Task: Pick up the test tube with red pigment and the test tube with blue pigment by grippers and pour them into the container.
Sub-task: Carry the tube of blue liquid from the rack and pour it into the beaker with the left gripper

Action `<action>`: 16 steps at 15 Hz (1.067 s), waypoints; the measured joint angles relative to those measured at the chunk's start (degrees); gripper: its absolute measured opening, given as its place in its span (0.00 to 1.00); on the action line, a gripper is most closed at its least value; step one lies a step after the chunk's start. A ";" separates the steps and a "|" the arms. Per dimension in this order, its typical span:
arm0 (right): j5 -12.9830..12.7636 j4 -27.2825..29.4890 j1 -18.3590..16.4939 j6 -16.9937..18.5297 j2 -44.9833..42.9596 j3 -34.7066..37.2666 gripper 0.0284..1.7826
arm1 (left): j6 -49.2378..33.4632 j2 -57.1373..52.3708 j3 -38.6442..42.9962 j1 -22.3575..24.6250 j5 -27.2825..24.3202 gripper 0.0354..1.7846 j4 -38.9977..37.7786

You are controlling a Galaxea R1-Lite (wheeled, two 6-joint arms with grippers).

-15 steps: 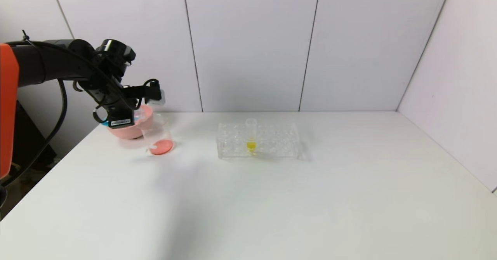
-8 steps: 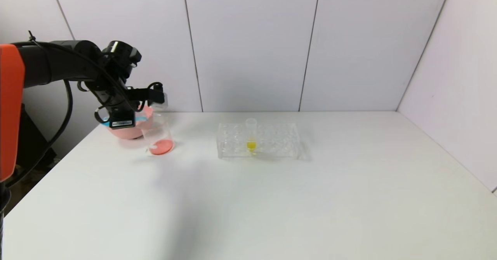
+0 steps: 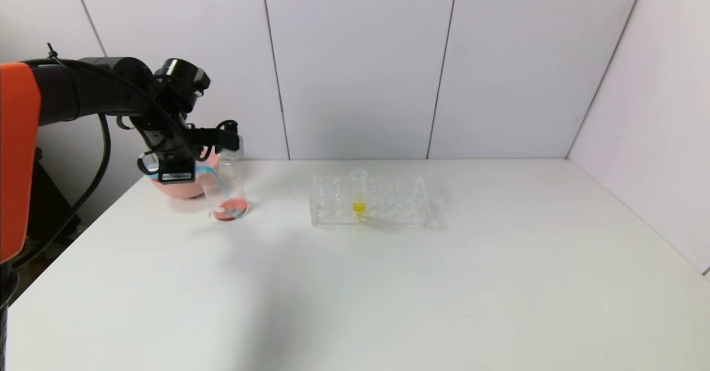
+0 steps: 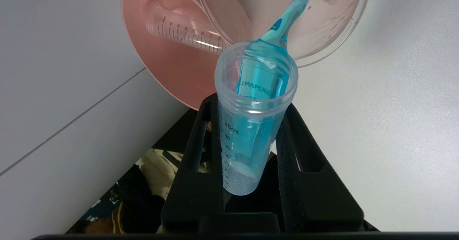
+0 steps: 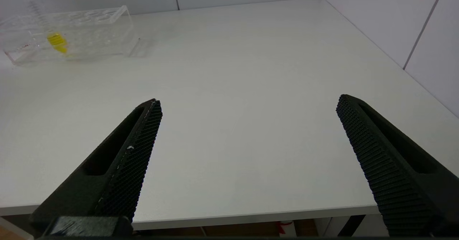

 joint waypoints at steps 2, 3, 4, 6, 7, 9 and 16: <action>0.00 0.00 0.00 -0.02 0.00 0.00 1.00 | 0.02 -0.11 0.00 -0.32 0.77 0.23 0.61; 0.00 0.00 0.00 0.02 0.00 0.00 1.00 | 0.17 -0.20 0.00 -0.40 1.46 0.23 0.87; -0.01 0.00 0.00 0.00 0.00 0.00 1.00 | 0.30 -0.29 0.00 -0.44 1.90 0.23 1.07; -0.01 0.00 0.00 -0.02 0.00 0.00 1.00 | 0.50 -0.40 0.02 -0.74 2.67 0.23 1.28; 0.00 0.00 0.00 0.00 0.00 0.00 1.00 | 0.66 -0.44 0.02 -0.90 3.13 0.23 1.28; -0.01 0.00 0.00 -0.02 0.00 0.00 1.00 | 0.94 -0.46 0.02 -1.06 4.16 0.23 1.30; -0.01 0.00 0.00 0.00 0.00 0.00 1.00 | 1.68 -0.52 -0.04 -1.93 7.33 0.23 1.17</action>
